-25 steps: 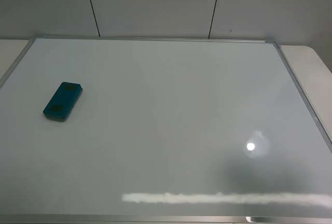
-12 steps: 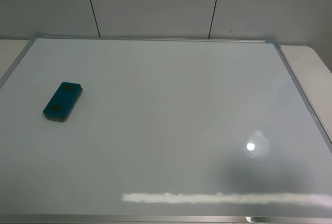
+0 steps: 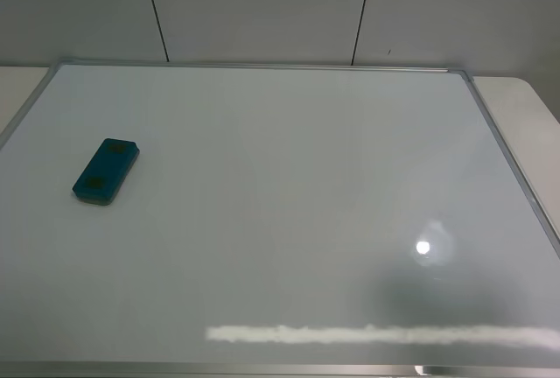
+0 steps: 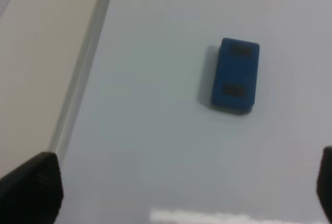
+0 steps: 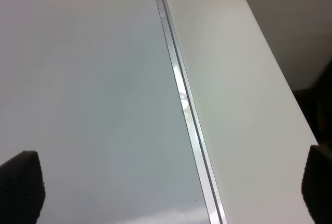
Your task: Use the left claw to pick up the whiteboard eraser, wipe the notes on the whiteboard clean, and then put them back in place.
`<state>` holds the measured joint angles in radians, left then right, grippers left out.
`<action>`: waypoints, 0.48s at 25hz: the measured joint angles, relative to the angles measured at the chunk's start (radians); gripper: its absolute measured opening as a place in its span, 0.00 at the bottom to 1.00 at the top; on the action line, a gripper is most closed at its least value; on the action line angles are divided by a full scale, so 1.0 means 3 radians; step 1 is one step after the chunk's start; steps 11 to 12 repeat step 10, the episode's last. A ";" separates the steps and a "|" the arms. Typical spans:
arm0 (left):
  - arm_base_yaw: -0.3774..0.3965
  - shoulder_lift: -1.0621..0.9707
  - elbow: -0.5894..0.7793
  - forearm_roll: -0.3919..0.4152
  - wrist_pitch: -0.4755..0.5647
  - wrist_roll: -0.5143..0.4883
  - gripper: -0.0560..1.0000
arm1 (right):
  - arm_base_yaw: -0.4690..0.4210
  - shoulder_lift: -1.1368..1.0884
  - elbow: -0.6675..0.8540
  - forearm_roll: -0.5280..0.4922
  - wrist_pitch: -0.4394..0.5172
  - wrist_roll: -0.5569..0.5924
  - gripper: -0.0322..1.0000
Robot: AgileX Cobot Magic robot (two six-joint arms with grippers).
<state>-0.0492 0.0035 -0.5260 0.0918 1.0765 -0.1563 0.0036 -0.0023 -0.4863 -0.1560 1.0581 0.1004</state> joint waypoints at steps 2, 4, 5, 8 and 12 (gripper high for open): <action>0.0000 -0.0024 0.0033 0.0008 -0.0018 -0.0015 0.99 | 0.0000 0.0000 0.0000 0.0000 0.0000 0.0000 0.99; 0.0000 -0.0024 0.0040 0.0008 -0.0021 -0.0019 0.99 | 0.0000 0.0000 0.0000 0.0000 0.0000 0.0000 0.99; 0.0000 -0.0024 0.0040 0.0008 -0.0021 -0.0020 0.99 | 0.0000 0.0000 0.0000 0.0000 0.0000 0.0000 0.99; 0.0000 -0.0024 0.0040 0.0008 -0.0023 -0.0022 0.99 | 0.0000 0.0000 0.0000 0.0000 0.0000 0.0000 0.99; 0.0000 -0.0024 0.0040 0.0012 -0.0023 -0.0022 0.99 | 0.0000 0.0000 0.0000 0.0000 0.0000 0.0000 0.99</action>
